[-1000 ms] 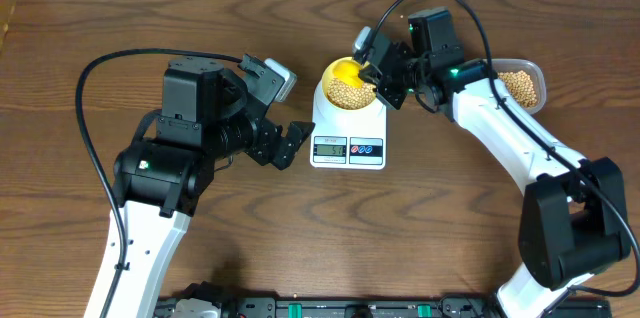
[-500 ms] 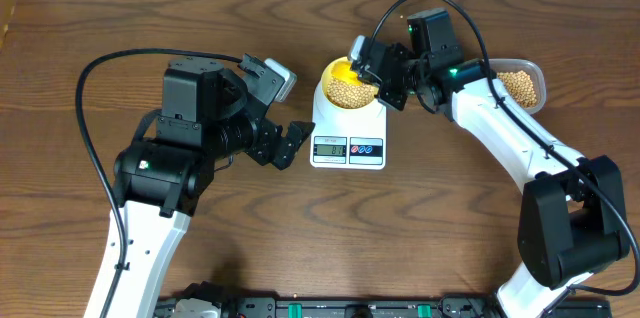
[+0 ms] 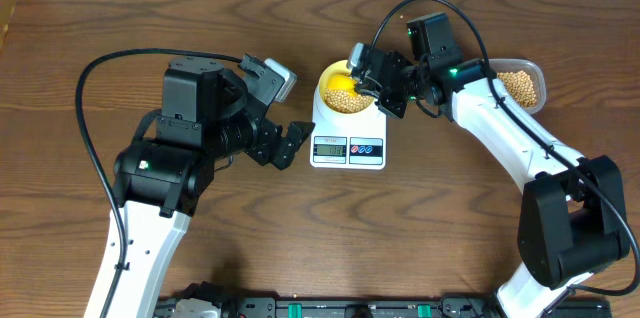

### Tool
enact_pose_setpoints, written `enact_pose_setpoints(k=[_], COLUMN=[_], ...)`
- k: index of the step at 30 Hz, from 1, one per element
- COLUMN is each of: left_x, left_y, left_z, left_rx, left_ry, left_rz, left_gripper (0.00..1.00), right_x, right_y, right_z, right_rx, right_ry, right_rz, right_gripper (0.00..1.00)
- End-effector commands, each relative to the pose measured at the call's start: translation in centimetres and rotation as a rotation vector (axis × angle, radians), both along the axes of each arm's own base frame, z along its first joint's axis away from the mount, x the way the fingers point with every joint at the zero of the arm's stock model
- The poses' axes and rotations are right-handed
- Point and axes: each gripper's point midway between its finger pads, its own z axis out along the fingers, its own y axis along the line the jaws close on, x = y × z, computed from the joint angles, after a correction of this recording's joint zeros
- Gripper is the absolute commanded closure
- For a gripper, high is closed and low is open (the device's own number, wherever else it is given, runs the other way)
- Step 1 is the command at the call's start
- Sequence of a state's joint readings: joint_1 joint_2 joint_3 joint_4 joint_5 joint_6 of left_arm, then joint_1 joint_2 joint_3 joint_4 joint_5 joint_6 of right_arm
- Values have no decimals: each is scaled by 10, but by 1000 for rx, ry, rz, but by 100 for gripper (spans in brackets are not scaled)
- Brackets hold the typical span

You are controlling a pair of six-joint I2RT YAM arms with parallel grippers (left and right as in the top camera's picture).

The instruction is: Scoop item into bowl and weigh 50g on scale

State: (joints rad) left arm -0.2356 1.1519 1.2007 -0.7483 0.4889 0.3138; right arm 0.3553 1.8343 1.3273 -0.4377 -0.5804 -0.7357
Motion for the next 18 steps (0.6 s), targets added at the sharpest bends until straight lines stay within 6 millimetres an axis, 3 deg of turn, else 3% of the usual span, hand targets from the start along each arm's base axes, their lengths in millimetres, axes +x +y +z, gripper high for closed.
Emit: enact_pose_setpoints(k=[1,8,18], left_x=[0,0,0], left_y=[0,0,0], left_z=[-3,-3,-3], left_rx=[-5,-5,-5], left_ry=[10,10,10], left_rz=[0,0,0], left_gripper=[2,2,2], right_x=[-4,3,-4], right_y=[1,-12,-19], right_z=[3,2,-4], right_rx=[38,69,54], right_ry=[59,151,208], right_rz=[-32,-148,-164], right_gripper=[99,99,99])
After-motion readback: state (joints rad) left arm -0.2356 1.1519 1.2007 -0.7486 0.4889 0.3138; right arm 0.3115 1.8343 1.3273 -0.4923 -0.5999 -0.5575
